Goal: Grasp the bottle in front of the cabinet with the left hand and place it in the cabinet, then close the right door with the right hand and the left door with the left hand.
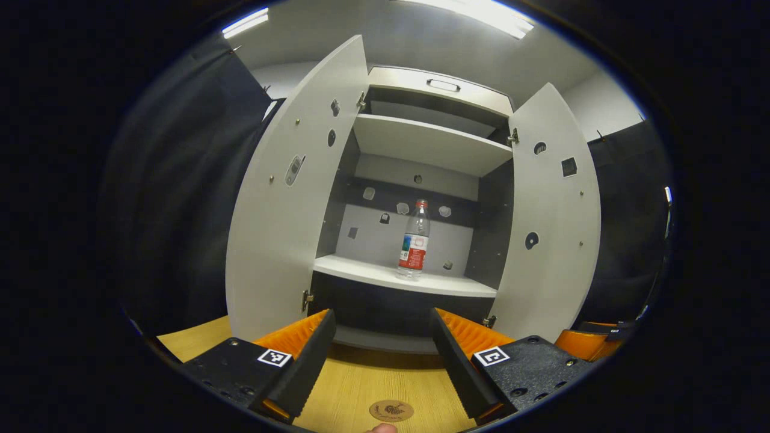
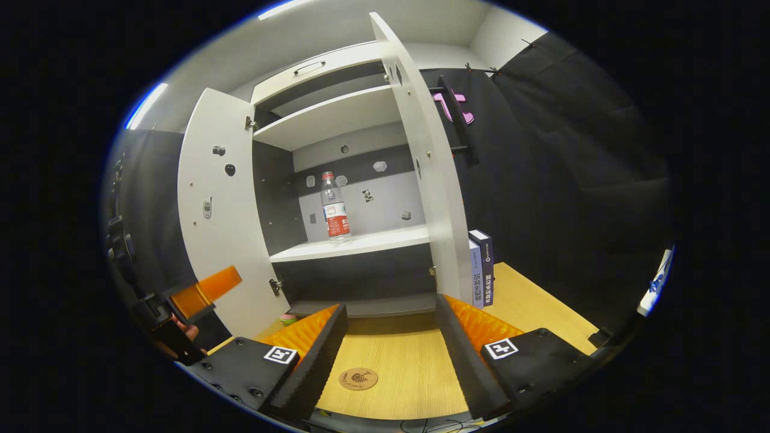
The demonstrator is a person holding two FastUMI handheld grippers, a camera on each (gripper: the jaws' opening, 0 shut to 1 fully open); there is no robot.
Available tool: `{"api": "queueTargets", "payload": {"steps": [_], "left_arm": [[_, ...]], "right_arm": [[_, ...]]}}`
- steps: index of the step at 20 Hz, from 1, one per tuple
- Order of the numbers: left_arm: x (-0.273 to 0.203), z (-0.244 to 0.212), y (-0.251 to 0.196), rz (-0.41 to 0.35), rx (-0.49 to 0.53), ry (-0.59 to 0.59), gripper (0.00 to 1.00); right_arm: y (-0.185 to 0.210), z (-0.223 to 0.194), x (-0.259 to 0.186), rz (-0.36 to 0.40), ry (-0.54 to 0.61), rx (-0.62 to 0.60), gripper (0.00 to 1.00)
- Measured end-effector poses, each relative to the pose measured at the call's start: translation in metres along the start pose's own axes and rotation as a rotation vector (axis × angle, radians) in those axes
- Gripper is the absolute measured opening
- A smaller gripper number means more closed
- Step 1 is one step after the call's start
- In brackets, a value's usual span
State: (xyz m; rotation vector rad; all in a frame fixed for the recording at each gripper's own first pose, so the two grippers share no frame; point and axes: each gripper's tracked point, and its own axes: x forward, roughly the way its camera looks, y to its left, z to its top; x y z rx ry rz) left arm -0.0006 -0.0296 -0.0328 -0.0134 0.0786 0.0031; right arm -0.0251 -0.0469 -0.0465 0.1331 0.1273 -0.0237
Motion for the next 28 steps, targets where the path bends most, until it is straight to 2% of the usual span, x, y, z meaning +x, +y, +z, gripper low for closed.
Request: {"api": "queueTargets", "payload": {"steps": [3,5,6,9,11,14,16,17,19,21,26,27,28], "left_arm": [[-0.007,-0.008,0.001,-0.006,0.009,0.001,0.95],[-0.008,-0.005,0.001,-0.009,0.039,-0.013,0.95],[-0.008,-0.005,0.000,-0.012,0.048,-0.018,0.95],[-0.006,0.001,-0.003,-0.024,0.046,-0.030,0.95],[-0.006,0.004,-0.007,-0.036,0.046,-0.036,0.95],[-0.003,0.005,-0.008,-0.048,0.040,-0.041,0.95],[-0.002,0.007,-0.008,-0.053,0.029,-0.038,0.95],[-0.002,0.007,-0.008,-0.055,0.022,-0.035,0.95],[-0.003,0.009,-0.007,-0.055,0.017,-0.033,0.95],[-0.005,0.011,-0.004,-0.048,0.024,-0.040,0.95],[-0.007,0.013,0.005,-0.034,0.021,-0.040,0.95],[-0.007,0.014,0.007,-0.029,0.024,-0.040,0.95],[-0.008,0.013,0.009,-0.026,0.026,-0.041,0.95]], "right_arm": [[-0.008,0.017,-0.005,-0.026,-0.060,0.017,0.97],[-0.016,0.042,-0.017,-0.032,-0.133,0.043,0.97],[-0.028,0.059,-0.024,-0.059,-0.181,0.045,0.97],[-0.078,0.107,-0.042,-0.194,-0.301,0.007,0.97],[-0.102,0.129,-0.054,-0.273,-0.350,-0.037,0.97],[-0.141,0.184,-0.063,-0.392,-0.421,-0.104,0.97],[-0.154,0.220,-0.056,-0.401,-0.422,-0.124,0.97],[-0.153,0.227,-0.048,-0.398,-0.404,-0.128,1.00],[-0.157,0.243,-0.033,-0.389,-0.372,-0.116,0.97],[-0.160,0.250,-0.018,-0.390,-0.356,-0.101,0.97],[-0.158,0.256,0.010,-0.372,-0.338,-0.165,0.97],[-0.154,0.255,0.014,-0.362,-0.333,-0.167,0.93],[-0.151,0.253,0.019,-0.352,-0.323,-0.168,0.97]]}}
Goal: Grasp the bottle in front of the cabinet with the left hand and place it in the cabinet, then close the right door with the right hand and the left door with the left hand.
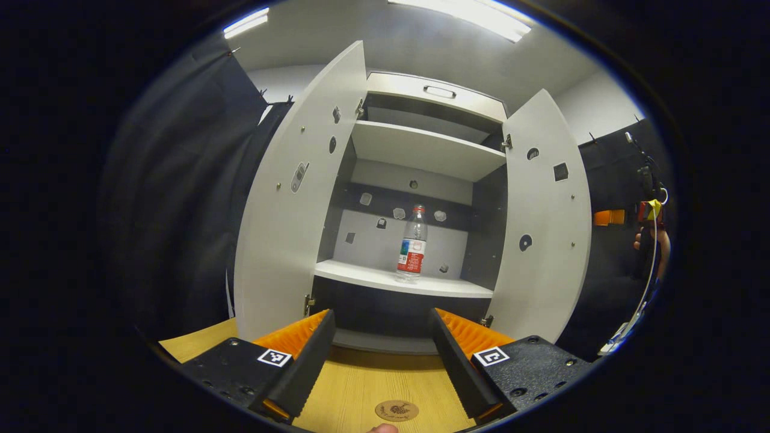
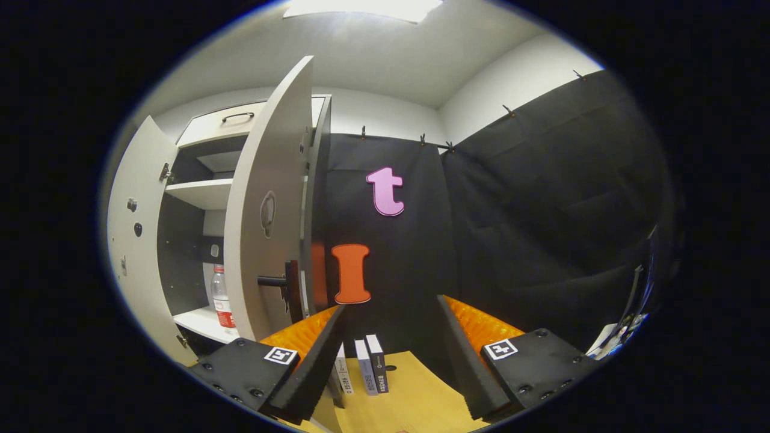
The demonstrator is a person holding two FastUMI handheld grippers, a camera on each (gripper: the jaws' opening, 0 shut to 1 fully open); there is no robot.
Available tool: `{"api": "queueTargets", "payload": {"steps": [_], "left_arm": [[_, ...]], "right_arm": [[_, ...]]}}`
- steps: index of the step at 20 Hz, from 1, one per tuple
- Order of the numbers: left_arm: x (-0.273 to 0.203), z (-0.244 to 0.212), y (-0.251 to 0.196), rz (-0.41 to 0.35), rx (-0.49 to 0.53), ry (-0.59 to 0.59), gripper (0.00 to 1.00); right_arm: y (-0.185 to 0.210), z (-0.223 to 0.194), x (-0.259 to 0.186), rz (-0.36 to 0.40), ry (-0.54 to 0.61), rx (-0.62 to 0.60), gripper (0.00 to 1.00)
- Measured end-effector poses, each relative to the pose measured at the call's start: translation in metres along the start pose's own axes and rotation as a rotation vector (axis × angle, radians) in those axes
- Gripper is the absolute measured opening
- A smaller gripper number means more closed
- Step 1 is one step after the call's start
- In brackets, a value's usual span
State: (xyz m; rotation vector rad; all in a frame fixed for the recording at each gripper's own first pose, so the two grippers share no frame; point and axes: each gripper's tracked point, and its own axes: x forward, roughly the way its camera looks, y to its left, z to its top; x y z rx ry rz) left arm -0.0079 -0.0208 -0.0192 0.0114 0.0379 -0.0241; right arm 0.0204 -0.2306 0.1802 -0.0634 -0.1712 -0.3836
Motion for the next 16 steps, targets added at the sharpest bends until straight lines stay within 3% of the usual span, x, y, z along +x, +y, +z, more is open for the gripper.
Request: {"api": "queueTargets", "payload": {"steps": [6,7,8,11,16], "left_arm": [[0.000,-0.001,0.003,0.007,-0.008,0.000,0.95],[-0.001,0.000,0.004,0.006,-0.008,-0.001,0.95],[-0.002,-0.001,0.004,0.006,-0.007,-0.002,0.95],[-0.002,-0.002,0.010,0.014,0.000,0.000,0.95],[0.000,0.000,0.019,0.024,-0.005,-0.008,0.95]], "right_arm": [[0.014,-0.014,0.006,0.042,0.039,0.010,0.96],[0.013,-0.015,0.006,0.041,0.040,0.008,0.90],[0.013,-0.015,0.006,0.043,0.035,0.004,0.96],[0.018,-0.018,0.006,0.074,0.046,-0.019,0.95],[0.023,-0.012,0.003,0.052,0.014,-0.085,0.95]]}}
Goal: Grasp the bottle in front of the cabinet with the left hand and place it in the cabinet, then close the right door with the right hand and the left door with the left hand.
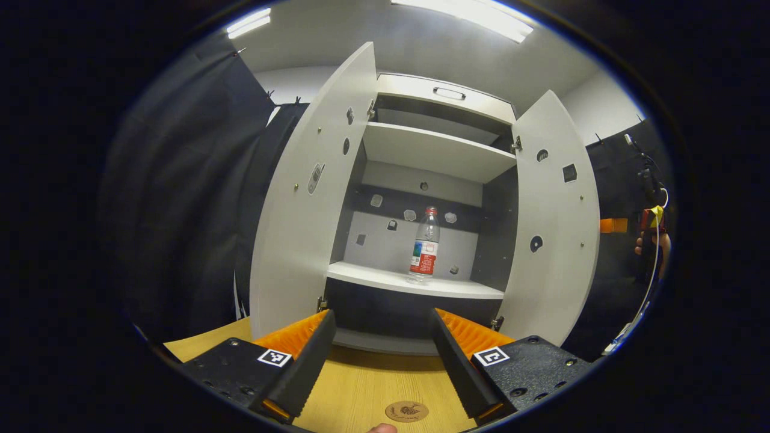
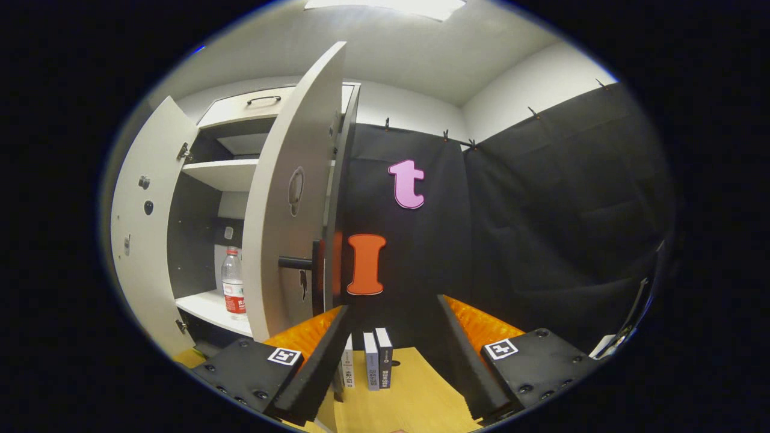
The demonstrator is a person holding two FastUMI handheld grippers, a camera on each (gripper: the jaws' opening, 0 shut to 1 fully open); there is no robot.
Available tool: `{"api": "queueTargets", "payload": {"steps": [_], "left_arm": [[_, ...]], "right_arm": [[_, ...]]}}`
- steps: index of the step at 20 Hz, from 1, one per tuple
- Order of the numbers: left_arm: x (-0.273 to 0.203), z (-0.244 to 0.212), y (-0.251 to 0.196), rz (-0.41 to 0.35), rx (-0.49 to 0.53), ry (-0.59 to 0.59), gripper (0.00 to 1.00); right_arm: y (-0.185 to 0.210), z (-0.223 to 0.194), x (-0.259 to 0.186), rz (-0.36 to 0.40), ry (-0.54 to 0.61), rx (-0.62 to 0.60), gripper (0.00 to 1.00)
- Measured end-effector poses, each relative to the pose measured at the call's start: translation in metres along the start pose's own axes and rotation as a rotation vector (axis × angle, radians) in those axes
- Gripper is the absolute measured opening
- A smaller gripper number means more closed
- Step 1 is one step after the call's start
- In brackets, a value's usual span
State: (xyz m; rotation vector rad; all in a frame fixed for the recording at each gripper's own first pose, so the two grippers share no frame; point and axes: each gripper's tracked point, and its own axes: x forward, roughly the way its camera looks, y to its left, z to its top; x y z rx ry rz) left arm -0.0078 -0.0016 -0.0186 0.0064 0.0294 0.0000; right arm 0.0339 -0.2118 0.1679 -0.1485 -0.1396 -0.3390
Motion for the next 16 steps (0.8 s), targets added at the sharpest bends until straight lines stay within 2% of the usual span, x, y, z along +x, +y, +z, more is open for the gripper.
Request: {"api": "queueTargets", "payload": {"steps": [2,6,16], "left_arm": [[0.002,-0.003,0.002,-0.008,-0.010,0.010,0.95],[0.004,-0.002,0.006,-0.014,-0.017,0.011,0.95],[0.005,0.000,0.023,0.003,-0.015,0.013,0.95]], "right_arm": [[0.003,-0.001,0.000,-0.012,0.002,0.009,0.95],[0.014,-0.002,-0.003,0.015,0.008,0.030,0.94],[0.099,0.002,-0.016,0.183,0.014,0.040,0.94]]}}
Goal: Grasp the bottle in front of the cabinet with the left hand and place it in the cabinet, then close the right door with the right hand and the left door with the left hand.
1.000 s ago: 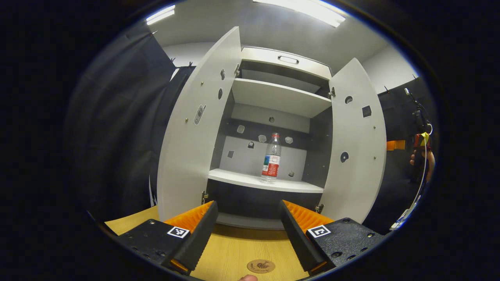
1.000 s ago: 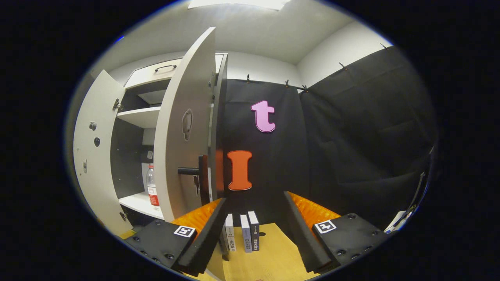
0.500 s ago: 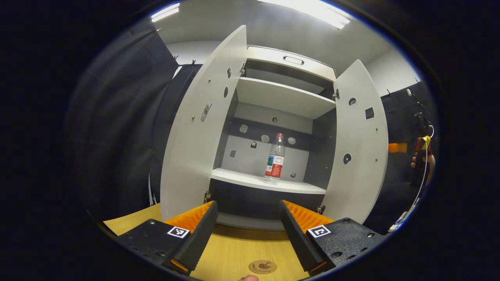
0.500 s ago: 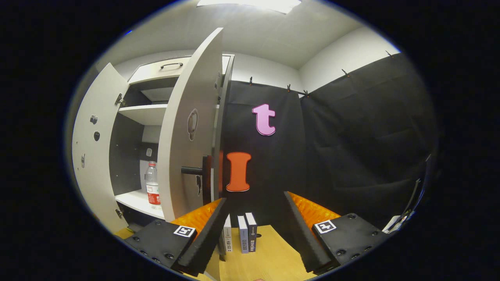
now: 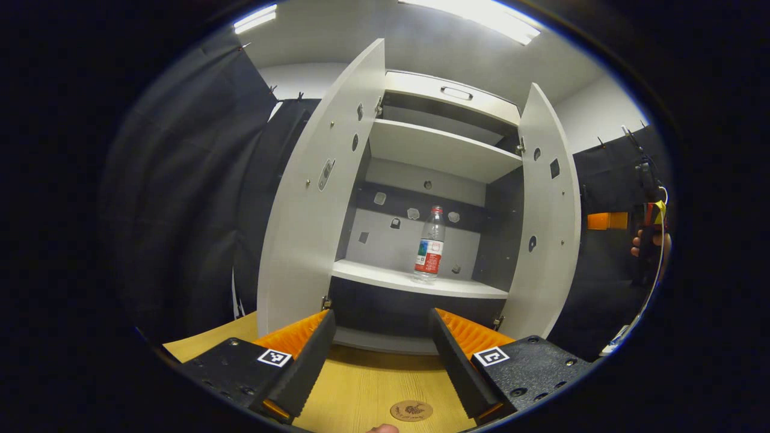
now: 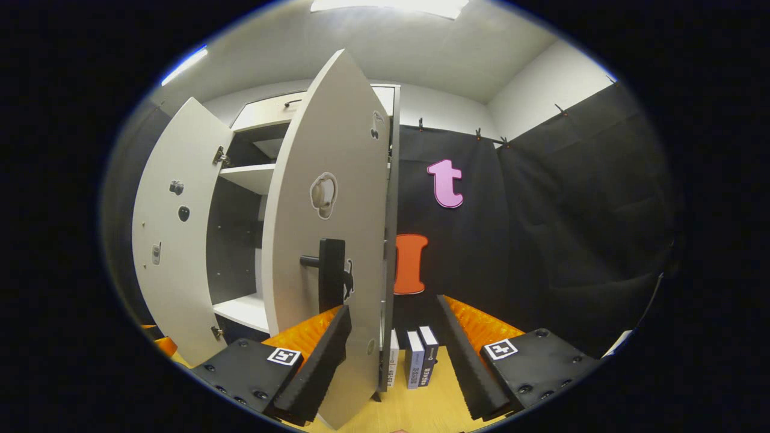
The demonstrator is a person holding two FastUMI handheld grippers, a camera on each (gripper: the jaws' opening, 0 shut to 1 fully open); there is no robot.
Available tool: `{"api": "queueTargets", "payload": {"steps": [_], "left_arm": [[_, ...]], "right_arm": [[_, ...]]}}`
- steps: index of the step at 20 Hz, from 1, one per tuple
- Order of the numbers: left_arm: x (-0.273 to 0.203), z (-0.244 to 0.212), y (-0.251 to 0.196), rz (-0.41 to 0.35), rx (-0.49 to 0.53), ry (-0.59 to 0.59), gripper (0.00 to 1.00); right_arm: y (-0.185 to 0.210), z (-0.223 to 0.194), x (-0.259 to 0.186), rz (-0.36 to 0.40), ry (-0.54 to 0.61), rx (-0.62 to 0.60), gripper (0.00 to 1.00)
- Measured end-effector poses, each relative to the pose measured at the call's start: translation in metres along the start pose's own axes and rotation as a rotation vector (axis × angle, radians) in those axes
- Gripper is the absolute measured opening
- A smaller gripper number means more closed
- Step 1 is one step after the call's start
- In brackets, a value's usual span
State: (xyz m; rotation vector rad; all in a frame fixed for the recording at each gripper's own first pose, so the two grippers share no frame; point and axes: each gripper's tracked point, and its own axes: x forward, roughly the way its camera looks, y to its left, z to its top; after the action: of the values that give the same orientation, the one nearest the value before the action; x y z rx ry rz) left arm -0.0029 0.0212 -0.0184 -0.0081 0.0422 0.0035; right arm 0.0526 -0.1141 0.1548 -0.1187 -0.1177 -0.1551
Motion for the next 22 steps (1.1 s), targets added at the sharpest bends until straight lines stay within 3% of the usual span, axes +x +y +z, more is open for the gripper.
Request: {"api": "queueTargets", "payload": {"steps": [8,11,22], "left_arm": [[-0.002,0.007,0.011,0.017,0.004,-0.018,0.95],[-0.002,0.006,0.014,0.022,0.000,-0.017,0.95],[-0.005,0.014,0.022,0.036,-0.002,-0.031,0.95]], "right_arm": [[0.058,-0.005,0.017,0.110,0.014,0.008,0.94],[0.089,-0.015,0.022,0.192,0.046,0.040,0.96],[0.140,-0.035,0.049,0.275,0.093,0.058,0.96]]}}
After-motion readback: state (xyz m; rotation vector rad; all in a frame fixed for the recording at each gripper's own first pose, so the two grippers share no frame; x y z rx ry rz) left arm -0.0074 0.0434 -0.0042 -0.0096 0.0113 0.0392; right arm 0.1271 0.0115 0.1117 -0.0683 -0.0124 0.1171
